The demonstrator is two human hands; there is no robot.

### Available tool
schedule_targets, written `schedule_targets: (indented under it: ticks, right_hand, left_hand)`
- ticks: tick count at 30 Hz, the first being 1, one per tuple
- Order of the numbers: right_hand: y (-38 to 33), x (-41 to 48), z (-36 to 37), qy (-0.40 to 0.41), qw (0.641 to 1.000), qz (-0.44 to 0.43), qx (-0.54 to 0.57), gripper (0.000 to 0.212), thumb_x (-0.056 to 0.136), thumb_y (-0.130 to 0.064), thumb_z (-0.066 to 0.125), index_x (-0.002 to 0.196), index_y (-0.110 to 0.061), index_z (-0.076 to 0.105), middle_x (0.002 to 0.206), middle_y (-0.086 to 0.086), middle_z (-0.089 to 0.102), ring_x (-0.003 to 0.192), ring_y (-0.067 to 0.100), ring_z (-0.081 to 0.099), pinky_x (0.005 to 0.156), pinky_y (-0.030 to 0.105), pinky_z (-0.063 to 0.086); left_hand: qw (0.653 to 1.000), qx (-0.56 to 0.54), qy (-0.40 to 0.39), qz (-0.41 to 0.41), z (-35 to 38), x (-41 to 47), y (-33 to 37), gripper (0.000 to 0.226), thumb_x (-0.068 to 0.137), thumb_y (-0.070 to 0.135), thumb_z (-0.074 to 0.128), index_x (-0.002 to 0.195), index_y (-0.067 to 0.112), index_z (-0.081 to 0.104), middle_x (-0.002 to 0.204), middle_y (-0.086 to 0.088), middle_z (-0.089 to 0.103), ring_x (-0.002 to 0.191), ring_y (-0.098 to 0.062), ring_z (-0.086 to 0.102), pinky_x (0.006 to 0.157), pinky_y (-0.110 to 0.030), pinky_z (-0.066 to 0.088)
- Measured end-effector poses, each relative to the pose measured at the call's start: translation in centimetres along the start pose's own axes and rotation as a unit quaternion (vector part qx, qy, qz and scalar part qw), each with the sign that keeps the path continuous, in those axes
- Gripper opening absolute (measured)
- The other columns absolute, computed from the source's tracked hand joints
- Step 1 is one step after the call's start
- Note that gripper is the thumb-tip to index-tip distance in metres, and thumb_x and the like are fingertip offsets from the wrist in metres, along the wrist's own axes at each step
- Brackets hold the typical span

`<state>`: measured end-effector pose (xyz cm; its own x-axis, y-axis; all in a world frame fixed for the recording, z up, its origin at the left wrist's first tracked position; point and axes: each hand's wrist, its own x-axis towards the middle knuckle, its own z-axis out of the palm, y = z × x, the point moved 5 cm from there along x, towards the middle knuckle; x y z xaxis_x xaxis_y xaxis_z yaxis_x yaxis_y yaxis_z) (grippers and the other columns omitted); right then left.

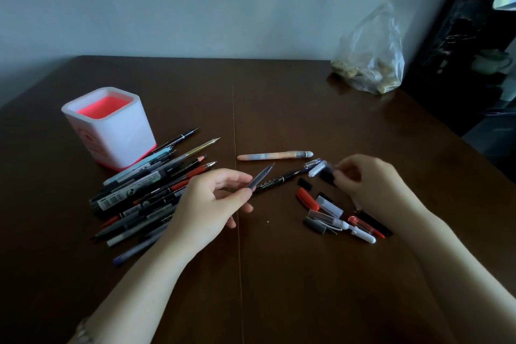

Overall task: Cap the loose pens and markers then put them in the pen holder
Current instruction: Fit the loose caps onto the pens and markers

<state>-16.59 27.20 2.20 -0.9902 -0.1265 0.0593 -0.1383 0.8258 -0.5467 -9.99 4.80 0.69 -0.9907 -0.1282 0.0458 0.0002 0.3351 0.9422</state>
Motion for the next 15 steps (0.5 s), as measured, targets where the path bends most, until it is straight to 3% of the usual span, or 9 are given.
schedule_targets:
  ticks: [3, 6, 11, 15]
  right_hand:
    - [-2.0, -0.1, -0.3, 0.031, 0.976, -0.027, 0.214, 0.012, 0.090, -0.021, 0.053, 0.088, -0.025, 0.065, 0.064, -0.008, 0.062, 0.055, 0.012, 0.053, 0.054, 0.023, 0.044]
    - [-3.3, -0.4, 1.6, -0.024, 0.940, -0.031, 0.339, 0.020, 0.091, -0.017, 0.050, 0.083, -0.027, 0.065, 0.060, -0.005, 0.058, 0.050, 0.005, 0.049, 0.048, 0.016, 0.043]
    - [-2.9, -0.6, 2.6, -0.041, 0.938, -0.039, 0.341, 0.023, 0.091, -0.016, 0.047, 0.080, -0.029, 0.064, 0.065, 0.003, 0.056, 0.052, 0.003, 0.049, 0.051, 0.012, 0.044]
    - [-2.8, -0.9, 3.0, -0.055, 0.936, -0.056, 0.343, 0.022, 0.091, -0.018, 0.046, 0.083, -0.027, 0.066, 0.055, -0.005, 0.053, 0.054, 0.008, 0.046, 0.055, 0.019, 0.043]
  left_hand:
    - [1.000, 0.009, -0.010, 0.006, -0.1, -0.1, 0.1, 0.019, 0.082, 0.005, 0.063, 0.091, 0.020, 0.067, 0.080, 0.004, 0.067, 0.058, -0.007, 0.065, 0.040, -0.015, 0.042]
    - [1.000, 0.019, -0.018, 0.011, 0.1, -0.1, 0.2, 0.018, 0.081, 0.006, 0.065, 0.093, 0.018, 0.070, 0.073, 0.004, 0.067, 0.054, -0.004, 0.062, 0.041, -0.008, 0.038]
    - [0.998, 0.045, -0.016, 0.037, -0.1, -0.1, 0.3, 0.018, 0.079, 0.011, 0.067, 0.094, 0.022, 0.070, 0.066, 0.011, 0.068, 0.061, -0.005, 0.066, 0.056, -0.008, 0.048]
    - [0.997, 0.051, -0.027, 0.050, 0.1, -0.4, 0.5, 0.018, 0.079, 0.012, 0.068, 0.090, 0.026, 0.071, 0.058, 0.019, 0.067, 0.061, -0.003, 0.065, 0.057, -0.006, 0.045]
